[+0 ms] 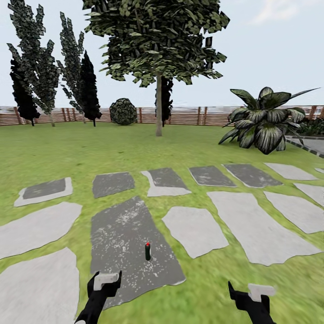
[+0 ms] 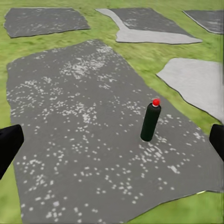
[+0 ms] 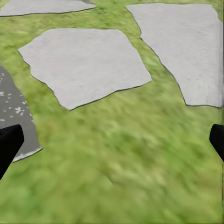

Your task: In the garden, pick up the pesticide atomizer on the floor and spray pesticide onto both trees until each tree trunk is fully covered.

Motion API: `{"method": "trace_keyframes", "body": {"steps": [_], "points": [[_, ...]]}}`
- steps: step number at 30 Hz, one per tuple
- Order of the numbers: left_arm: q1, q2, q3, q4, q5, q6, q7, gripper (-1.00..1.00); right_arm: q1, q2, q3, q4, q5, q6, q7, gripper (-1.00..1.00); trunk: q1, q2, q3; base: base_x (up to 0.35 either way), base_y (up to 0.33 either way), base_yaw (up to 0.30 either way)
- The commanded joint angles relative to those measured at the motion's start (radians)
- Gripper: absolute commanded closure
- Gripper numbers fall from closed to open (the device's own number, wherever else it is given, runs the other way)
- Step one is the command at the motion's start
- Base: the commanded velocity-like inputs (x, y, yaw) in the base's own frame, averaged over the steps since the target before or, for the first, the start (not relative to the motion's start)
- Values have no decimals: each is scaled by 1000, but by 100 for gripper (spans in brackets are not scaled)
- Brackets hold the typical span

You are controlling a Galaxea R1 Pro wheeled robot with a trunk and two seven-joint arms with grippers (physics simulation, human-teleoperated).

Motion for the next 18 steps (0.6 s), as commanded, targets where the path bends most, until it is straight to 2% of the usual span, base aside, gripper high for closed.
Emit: {"method": "trace_keyframes", "body": {"steps": [1,6,18], "points": [[0,0,0,0,4,-2,0,-100,0,0,-1,0,-1,-1,3,-100,0,0,-1,138,-304,0],[0,0,0,0,4,-2,0,-100,0,0,-1,1,-1,-1,3,-100,0,0,-1,138,-304,140],[0,0,0,0,4,-2,0,-100,0,0,-1,1,-1,-1,3,-100,0,0,-1,138,-293,269]]}}
